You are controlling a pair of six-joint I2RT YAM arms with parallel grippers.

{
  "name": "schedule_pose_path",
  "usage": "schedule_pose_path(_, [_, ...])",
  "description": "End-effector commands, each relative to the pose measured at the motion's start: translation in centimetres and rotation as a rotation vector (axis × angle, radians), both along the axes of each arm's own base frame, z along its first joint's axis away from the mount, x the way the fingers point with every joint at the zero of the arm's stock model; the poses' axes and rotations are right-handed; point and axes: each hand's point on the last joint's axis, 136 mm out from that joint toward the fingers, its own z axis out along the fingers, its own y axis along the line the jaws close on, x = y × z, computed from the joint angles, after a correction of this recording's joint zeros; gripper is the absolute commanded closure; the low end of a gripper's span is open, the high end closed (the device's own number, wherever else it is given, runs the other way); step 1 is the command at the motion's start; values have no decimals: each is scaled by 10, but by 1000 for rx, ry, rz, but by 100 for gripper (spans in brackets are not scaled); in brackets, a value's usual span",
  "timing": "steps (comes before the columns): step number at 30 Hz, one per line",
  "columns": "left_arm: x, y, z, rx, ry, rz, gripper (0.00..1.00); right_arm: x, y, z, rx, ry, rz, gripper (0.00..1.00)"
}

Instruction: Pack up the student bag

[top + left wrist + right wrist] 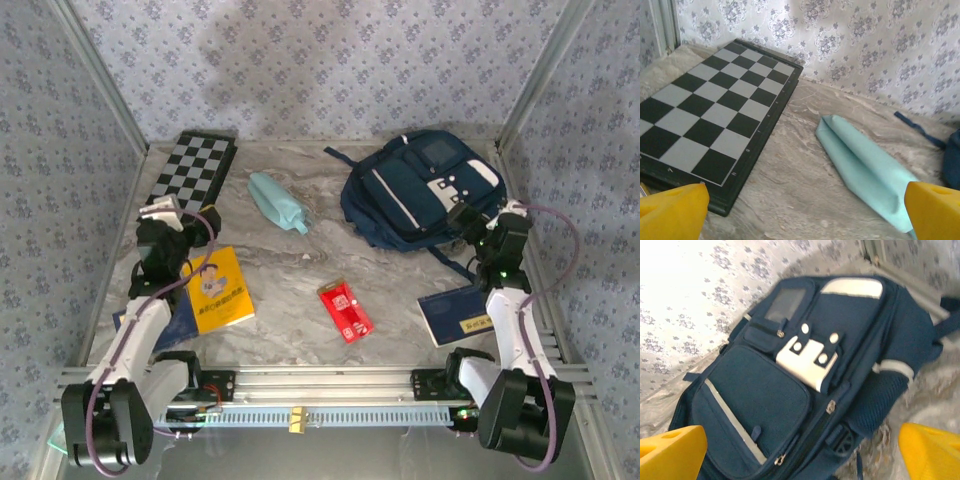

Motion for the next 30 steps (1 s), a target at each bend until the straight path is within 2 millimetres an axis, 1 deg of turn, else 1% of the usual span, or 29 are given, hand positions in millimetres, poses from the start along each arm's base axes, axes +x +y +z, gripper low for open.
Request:
schedule_pose_path(1, [-12,-5,-15,-153,101,20,0,-17,24,-27,196,158,47,0])
schedule_pose_path(4, [-19,-14,-21,-185,163,-20,0,-24,41,-31,235,229,98,0])
schedule_pose_path(7, [-27,-25,-27,-224,215,-46,0,-37,55,-41,293,316,108,0])
schedule_pose_path(10, [-33,-49,-28,-228,231,-117,0,-48,68,-59,351,409,103,0])
schedule_pose_path(12, [-39,-69,-31,-216,255,-169,0,-51,80,-70,409,455,118,0])
schedule_pose_path(13, [-42,-76,-33,-215,272,-179,0,-51,84,-74,422,470,122,0])
schedule_pose_path(16, [-52,-108,-36,-202,288,-255,0,-48,84,-86,436,492,86,0])
schedule_pose_path(20, [-62,-147,-40,-186,308,-346,0,-35,96,-88,506,480,92,0])
schedule_pose_path(23, [-66,-169,-43,-179,323,-387,0,-26,93,-92,530,478,29,0])
schedule_pose_path(27, [-67,-198,-43,-143,331,-455,0,-9,95,-92,574,436,-9,5])
schedule_pose_path(30, [-67,-216,-44,-109,347,-489,0,1,100,-97,594,440,-30,7])
